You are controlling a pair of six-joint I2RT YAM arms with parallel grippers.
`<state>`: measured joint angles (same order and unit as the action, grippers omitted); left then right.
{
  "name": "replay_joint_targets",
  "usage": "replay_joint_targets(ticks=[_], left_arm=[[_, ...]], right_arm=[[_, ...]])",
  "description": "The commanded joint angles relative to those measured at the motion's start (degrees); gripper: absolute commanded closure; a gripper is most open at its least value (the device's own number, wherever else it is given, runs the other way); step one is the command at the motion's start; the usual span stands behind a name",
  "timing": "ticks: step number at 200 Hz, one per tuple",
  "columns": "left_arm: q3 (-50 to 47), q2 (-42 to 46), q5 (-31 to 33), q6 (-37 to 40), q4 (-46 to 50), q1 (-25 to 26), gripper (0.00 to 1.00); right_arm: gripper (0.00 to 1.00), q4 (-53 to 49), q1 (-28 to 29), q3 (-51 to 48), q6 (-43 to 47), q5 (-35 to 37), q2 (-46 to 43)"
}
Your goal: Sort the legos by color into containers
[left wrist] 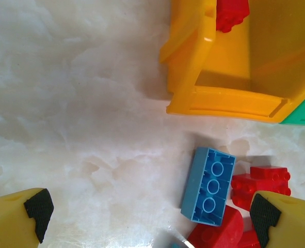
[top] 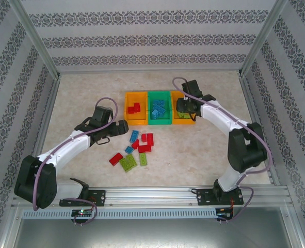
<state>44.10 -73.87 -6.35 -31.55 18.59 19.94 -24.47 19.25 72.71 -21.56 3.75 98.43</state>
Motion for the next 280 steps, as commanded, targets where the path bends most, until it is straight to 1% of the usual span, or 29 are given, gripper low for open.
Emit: replay_joint_targets(ticks=[1,40,61,84,107,125,155,182,213,241,280], left_arm=[[-0.95,1.10,0.46,1.66,-0.44,1.17,0.00],[-0.86,0.63,0.47,1.93,-0.49,1.85,0.00],[-0.65,0.24,0.09,2.11,-0.48,2.18,0.00],[-0.18,-0.38,-0.10,2.17,-0.47,2.63,0.00],[0.45,-1.05,-0.57,2.45,-0.92,3.29,0.00],[1.41,-1.93,-0.56,3.04,-0.68,4.43,0.02],[3.03,-2.96,1.35,4.01,0.87,6.45,0.06],[3.82,-3.22,2.51,5.28,2.05,8.56,0.11],[3.83,-4.48,2.55,7.83,3.41,12.00,0.19],[3.72,-5.85,2.90,9.85,5.11,14.79,0.27],[4.92,-7.53,4.61,11.93,6.01,18.21,0.29]], right_arm=[[0.61,-0.81,-1.02,4.93,1.29,1.93,4.94],[0.50,-1.84,-1.25,11.41,2.66,3.34,12.30],[0.37,-1.90,-1.23,12.63,2.67,3.87,13.70],[0.32,-1.26,-1.06,11.71,1.97,2.88,12.48],[0.21,-0.07,-0.17,8.91,1.86,2.85,9.01],[0.16,0.38,0.52,6.47,2.03,3.16,5.88],[0.12,0.95,1.66,1.76,2.18,4.31,0.64],[0.10,1.75,2.33,-2.79,2.18,4.43,-4.16],[0.06,2.77,2.55,-7.86,1.88,5.11,-8.87],[0.06,3.16,2.55,-10.62,1.96,4.96,-10.87],[0.05,3.29,2.57,-11.56,1.55,4.20,-10.54]])
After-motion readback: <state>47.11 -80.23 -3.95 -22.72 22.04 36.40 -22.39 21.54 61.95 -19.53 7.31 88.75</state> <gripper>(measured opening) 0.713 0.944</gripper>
